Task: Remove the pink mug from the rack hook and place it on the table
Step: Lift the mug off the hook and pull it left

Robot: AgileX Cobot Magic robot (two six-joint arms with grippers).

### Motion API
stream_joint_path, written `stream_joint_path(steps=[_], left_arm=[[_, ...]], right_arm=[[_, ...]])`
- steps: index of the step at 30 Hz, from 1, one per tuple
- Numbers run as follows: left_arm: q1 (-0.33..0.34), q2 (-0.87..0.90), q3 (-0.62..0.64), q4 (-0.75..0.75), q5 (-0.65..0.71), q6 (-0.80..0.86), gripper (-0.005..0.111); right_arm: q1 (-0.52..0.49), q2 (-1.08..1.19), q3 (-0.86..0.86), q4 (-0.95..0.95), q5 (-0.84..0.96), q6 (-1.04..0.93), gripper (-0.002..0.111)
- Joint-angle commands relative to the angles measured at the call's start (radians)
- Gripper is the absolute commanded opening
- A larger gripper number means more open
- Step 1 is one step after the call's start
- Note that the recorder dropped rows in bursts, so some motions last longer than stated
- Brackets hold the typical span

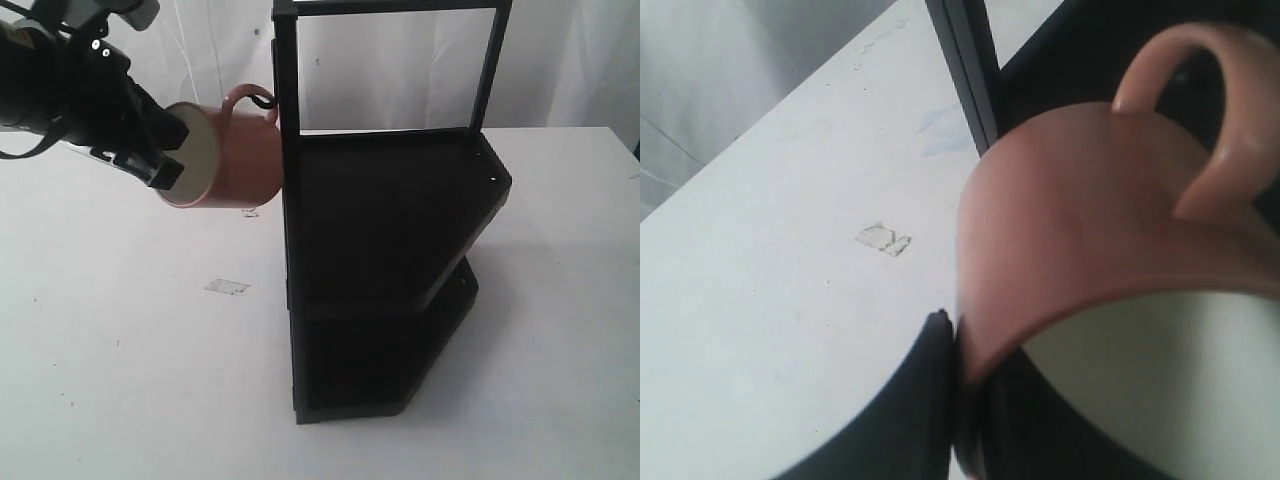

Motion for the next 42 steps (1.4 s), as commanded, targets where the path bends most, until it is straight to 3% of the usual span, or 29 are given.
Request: stream_joint_path(steps=[1, 11, 21, 29, 35, 39, 42], left_arm=[[-0.006, -0.015, 0.002, 0.007, 0.012, -0.01, 0.0], [0.045, -0.015, 0.002, 0.083, 0.012, -0.148, 0.0], [0.045, -0.015, 0.002, 0.153, -0.004, -0.171, 0.0], [0.045, -0.013, 0.002, 0.26, 0.03, -0.313, 0.0], [0.045, 0.031, -0.088, 0.376, 0.266, -0.407, 0.0], [0.045, 0.09, -0.177, 0.374, 0.487, -0.41, 0.0], [0.045, 0.136, -0.197, 0.356, 0.579, -0.379, 0.0]], right_arm=[[-0.004, -0.004, 0.003, 0.005, -0.01, -0.004, 0.0], [-0.004, -0.004, 0.003, 0.005, -0.01, -0.004, 0.0], [-0.004, -0.004, 0.003, 0.005, -0.01, -0.004, 0.0], [-0.004, -0.004, 0.003, 0.005, -0.01, -0.004, 0.0], [-0.004, -0.004, 0.003, 0.005, -0.01, -0.004, 0.0], [-0.004, -0.004, 0.003, 0.005, -0.01, -0.004, 0.0], [-0.004, -0.004, 0.003, 0.005, -0.01, -0.004, 0.0]])
